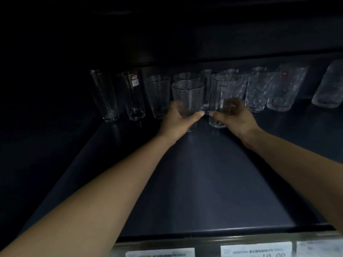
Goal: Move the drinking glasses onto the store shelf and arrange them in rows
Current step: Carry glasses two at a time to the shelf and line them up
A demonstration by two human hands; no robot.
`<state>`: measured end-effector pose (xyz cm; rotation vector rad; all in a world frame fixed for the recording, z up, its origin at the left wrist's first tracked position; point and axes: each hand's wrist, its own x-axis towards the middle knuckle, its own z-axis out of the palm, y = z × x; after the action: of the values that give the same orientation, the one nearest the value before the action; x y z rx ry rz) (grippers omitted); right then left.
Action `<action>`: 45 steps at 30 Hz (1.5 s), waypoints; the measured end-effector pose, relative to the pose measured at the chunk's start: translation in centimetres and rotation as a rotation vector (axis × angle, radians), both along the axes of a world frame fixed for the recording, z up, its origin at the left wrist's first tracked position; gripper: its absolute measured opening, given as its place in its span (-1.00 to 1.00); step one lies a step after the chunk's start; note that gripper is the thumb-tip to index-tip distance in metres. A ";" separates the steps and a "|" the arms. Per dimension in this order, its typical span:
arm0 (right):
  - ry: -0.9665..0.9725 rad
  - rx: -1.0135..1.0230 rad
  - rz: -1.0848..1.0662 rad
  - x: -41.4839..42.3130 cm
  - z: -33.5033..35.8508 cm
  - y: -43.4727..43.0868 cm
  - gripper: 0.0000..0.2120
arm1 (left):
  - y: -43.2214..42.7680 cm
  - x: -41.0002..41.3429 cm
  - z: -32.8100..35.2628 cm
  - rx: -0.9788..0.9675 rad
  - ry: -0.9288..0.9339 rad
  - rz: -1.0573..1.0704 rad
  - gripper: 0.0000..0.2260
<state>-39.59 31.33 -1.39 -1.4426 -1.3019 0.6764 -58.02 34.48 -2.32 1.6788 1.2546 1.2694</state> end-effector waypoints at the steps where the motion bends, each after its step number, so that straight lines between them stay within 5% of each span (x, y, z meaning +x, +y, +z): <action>1: -0.004 0.000 0.002 0.0 0.0 0.0 -0.29 | 0.0 0.0 0.0 0.004 -0.001 -0.001 -0.39; 10: -0.010 0.015 -0.010 0.1 -0.1 0.1 -0.24 | 0.3 0.0 -0.1 0.021 -0.003 0.000 -0.46; 23: -0.012 0.020 -0.026 0.3 -0.1 0.1 -0.63 | 0.8 -0.2 -0.6 0.043 0.148 0.012 -0.30; 28: 0.006 0.014 -0.034 0.3 -0.2 0.2 -0.43 | 0.9 -0.2 -0.7 0.040 0.126 0.008 -0.24; 37: 0.043 0.017 -0.018 0.6 -0.5 0.7 -0.54 | 0.8 0.1 -0.7 0.032 0.182 0.045 -0.08; 45: 0.032 0.016 -0.021 0.6 -0.6 0.9 -0.54 | 0.9 0.1 -0.8 0.036 0.193 0.029 -0.21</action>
<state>-39.00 32.25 -1.94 -1.4251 -1.2627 0.6712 -57.93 35.38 -3.08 1.8509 1.3800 1.1752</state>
